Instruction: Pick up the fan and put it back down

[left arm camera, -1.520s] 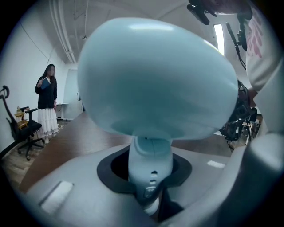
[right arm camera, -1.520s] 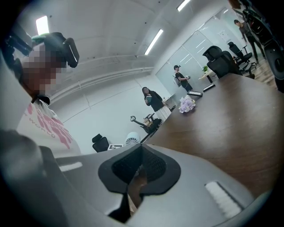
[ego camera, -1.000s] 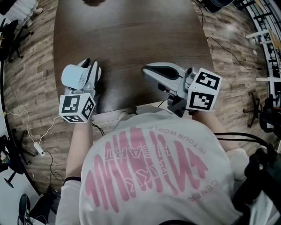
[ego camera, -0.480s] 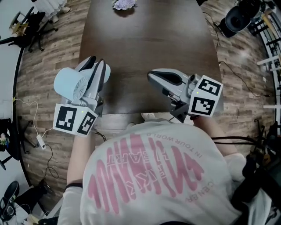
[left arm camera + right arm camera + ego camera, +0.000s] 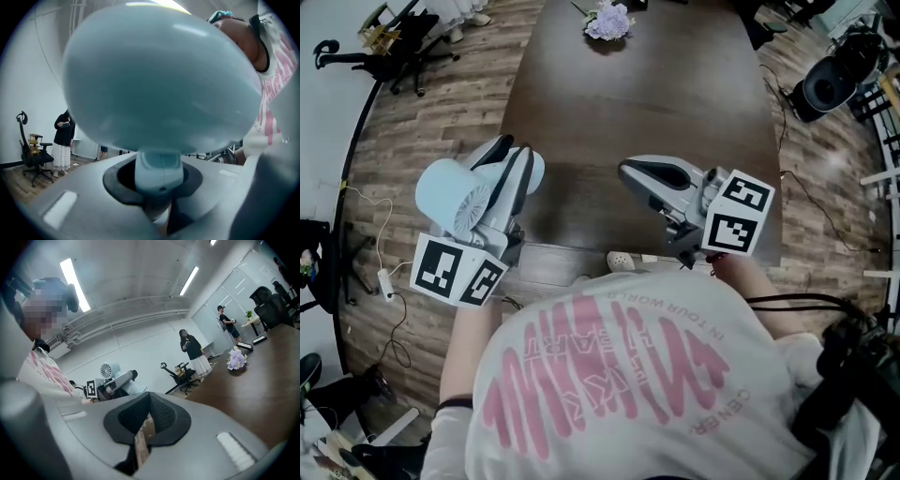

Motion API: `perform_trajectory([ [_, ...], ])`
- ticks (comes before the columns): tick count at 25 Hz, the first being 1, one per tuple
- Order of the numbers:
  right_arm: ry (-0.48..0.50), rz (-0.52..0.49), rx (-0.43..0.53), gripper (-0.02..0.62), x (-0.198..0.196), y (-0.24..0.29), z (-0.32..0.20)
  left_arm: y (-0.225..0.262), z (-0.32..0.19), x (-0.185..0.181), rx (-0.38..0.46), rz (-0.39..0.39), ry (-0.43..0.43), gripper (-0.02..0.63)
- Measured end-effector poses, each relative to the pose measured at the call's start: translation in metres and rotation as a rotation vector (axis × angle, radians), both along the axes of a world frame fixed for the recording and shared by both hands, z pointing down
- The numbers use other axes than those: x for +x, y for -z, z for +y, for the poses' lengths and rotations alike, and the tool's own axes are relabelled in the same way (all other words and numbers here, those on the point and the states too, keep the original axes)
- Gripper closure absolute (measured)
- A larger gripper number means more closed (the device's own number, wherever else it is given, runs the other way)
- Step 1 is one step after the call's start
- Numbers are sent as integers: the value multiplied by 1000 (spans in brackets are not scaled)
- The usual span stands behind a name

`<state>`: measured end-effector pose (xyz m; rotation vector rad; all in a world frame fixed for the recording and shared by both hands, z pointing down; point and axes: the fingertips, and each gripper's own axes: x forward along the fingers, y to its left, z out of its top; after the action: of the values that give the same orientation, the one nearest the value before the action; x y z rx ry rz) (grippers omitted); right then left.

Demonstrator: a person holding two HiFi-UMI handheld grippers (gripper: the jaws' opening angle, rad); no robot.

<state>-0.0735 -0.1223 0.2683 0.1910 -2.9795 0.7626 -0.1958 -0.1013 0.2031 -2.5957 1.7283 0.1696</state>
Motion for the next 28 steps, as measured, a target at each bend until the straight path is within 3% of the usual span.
perform_trajectory([
  [15, 25, 18, 23, 589, -1, 8, -2, -4, 16, -3, -47, 30, 35, 488],
  [28, -9, 12, 24, 589, 2, 4, -7, -18, 12, -3, -76, 29, 10, 488],
])
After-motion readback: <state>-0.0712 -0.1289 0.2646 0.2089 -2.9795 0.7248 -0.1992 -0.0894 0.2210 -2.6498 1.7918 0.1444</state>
